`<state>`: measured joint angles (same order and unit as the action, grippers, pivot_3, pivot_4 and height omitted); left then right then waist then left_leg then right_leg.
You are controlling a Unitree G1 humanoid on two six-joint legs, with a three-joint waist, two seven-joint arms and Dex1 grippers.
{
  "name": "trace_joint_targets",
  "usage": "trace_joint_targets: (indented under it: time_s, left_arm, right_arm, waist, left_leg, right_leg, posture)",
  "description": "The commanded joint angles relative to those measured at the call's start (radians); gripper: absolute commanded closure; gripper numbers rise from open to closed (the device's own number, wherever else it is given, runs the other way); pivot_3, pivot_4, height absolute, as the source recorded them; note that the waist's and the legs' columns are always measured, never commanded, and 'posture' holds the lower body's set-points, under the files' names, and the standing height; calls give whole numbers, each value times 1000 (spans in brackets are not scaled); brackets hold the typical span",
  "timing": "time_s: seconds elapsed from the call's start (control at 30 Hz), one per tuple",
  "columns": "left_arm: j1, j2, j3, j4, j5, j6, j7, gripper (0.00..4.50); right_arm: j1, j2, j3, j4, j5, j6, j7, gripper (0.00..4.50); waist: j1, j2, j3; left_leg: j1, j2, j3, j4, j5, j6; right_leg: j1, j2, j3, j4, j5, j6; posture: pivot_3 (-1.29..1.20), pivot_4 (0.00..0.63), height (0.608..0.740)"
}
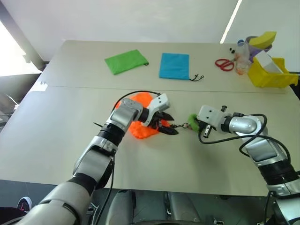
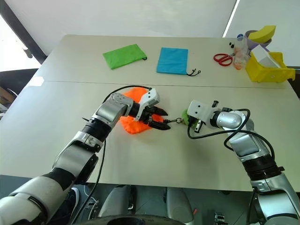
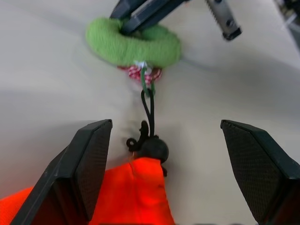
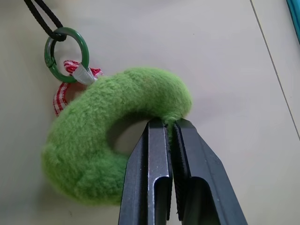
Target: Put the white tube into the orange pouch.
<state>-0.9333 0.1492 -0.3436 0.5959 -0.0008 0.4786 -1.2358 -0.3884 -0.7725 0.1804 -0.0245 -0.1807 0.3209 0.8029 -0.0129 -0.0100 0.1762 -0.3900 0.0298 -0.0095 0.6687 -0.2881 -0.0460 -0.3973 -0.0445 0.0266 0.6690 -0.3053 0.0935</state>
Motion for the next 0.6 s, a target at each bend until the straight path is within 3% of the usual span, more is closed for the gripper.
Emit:
trace_joint_targets:
  time_s: [0.03, 0.2, 0.3, 0.37, 0.6]
  left_arm:
    - [12, 20, -54, -54, 38, 6, 10, 538]
    - [7, 21, -77, -36, 59, -23, 49, 538]
    - [15, 10, -68, -26, 48, -29, 70, 1315]
    - [16, 8, -64, -21, 46, -33, 84, 2241]
    - [9, 17, -60, -7, 35, -45, 85, 2241]
  right_arm:
    - [-14, -3, -9, -19, -6, -9, -3, 4500]
    - [-15, 0, -7, -21, -9, -10, -4, 4500]
    - [-14, 1, -8, -24, -10, -10, -5, 4500]
    - [-13, 1, -8, -26, -11, -10, -6, 4500]
    - [-13, 3, -9, -26, -15, -11, -6, 4500]
  waist:
    - [0, 0, 0]
    - [0, 0, 0]
    - [0, 0, 0]
    - [0, 0, 0]
    - [0, 0, 0]
  left_leg:
    - [0, 0, 0, 0, 0, 0]
    - [0, 0, 0, 0, 0, 0]
    - [0, 0, 0, 0, 0, 0]
    - [0, 0, 0, 0, 0, 0]
    - [0, 0, 0, 0, 0, 0]
  right_leg:
    - [0, 0, 0, 0, 0, 0]
    - [0, 0, 0, 0, 0, 0]
    - [0, 0, 0, 0, 0, 0]
    - [0, 0, 0, 0, 0, 0]
    - [0, 0, 0, 0, 0, 0]
  posture:
    - [0, 150, 740]
    - [0, 150, 740]
    - [0, 150, 740]
    - [0, 150, 740]
    - [0, 150, 740]
